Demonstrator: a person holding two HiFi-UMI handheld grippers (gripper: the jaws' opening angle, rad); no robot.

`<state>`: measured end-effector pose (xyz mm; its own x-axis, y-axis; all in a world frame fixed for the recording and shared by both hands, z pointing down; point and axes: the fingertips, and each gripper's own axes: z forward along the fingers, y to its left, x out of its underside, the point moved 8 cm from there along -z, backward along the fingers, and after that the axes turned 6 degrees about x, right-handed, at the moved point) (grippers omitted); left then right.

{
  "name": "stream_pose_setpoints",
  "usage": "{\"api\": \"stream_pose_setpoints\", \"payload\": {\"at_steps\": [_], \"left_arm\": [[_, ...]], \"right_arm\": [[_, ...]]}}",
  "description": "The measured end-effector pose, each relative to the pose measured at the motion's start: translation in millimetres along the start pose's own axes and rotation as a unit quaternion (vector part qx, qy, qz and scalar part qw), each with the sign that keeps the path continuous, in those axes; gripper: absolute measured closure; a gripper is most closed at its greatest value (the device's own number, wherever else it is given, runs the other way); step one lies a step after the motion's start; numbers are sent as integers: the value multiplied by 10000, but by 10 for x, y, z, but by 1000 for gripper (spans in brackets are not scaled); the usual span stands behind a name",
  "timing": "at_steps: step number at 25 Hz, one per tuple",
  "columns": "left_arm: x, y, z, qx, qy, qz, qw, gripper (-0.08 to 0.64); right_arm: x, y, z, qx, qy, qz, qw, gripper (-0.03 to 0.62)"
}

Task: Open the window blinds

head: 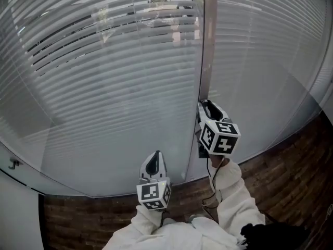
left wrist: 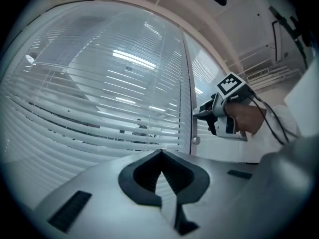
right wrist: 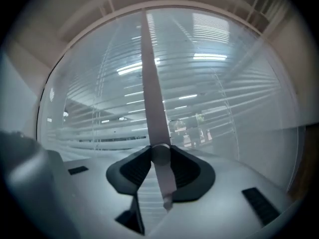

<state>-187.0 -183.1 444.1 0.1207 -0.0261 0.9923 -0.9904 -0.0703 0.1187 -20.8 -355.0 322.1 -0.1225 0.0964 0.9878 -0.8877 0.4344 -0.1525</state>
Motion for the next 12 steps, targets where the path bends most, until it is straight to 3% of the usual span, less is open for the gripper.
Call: {"api": "stream_pose_setpoints", "payload": {"at_steps": [4,8,12], "left_arm": [[4,37,-9,-47,5,-10,10000,563],[9,65,-39,-71,20,-20,10000,562],[-7,120,-64,-125,26,-9,9999,562]], "right_arm": [[35,-73,31,-206,-42,1617,9866,460],[77,-100,35,-309,-91,2740,9612,460],[107,-107,41,-344,-184,3711,9278,460]]}}
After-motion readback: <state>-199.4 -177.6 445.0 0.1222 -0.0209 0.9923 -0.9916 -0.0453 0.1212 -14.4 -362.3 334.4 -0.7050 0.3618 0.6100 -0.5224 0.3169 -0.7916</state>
